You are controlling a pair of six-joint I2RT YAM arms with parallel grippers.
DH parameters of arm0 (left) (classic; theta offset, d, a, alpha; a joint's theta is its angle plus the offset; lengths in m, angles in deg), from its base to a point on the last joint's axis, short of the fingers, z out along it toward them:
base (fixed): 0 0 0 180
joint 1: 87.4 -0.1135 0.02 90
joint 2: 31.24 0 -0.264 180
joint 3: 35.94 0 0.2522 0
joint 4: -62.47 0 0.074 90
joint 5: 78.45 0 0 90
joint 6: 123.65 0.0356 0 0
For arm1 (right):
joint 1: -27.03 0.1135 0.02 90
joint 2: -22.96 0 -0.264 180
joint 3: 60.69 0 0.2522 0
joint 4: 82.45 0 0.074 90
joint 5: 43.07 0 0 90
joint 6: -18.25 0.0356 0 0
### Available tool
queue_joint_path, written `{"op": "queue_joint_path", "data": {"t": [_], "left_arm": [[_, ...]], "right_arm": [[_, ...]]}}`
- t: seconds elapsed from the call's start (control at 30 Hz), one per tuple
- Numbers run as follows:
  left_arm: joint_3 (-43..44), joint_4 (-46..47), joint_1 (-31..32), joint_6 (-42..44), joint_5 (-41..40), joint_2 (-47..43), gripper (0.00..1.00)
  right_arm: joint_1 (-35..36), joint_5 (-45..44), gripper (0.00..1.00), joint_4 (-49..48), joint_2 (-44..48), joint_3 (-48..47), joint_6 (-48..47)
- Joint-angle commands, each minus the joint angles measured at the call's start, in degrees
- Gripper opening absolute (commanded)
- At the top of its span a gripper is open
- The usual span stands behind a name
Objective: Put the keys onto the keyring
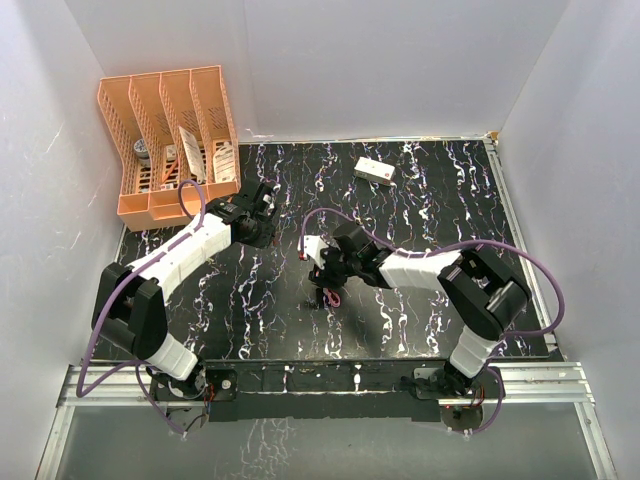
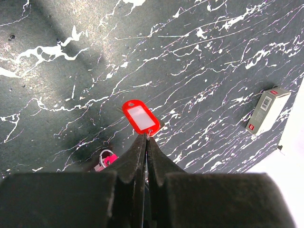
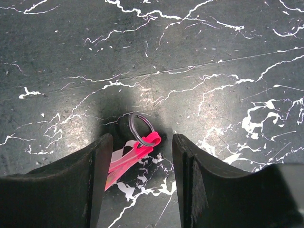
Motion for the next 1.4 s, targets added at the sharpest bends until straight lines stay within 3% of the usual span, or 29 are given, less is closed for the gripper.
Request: {"op": "queue_joint_path", "data": {"t": [0.0,0.4,0.7,1.1,1.37], "left_arm": [[-0.09,-0.76,-0.29,0.38,0.41,-2.48,0.0],[-0.27,-0.76,-0.28,0.38,0.2,-2.58,0.0],[-0.53,-0.8,-0.28,0.29,0.06,-2.64,0.0],[-0.51,-0.86,-0.28,0.2,-0.07,-2.45,0.0],[-0.28,-0.92,-0.28,0.2,-0.07,-2.42,0.0]], "right_arm": [[0.25,-0.2,0.5,-4.16,-0.71,-3.38,-1.23],[0.3,-1.14,0.32,-4.92,-2.02,-4.55,-1.16],[0.32,-1.4,0.28,-4.78,-2.02,-4.12,-0.65],[0.32,-2.09,0.12,-6.1,-2.02,-3.36,0.42],[0.26,-2.83,0.1,-9.05,0.82,-0.9,0.65]]}}
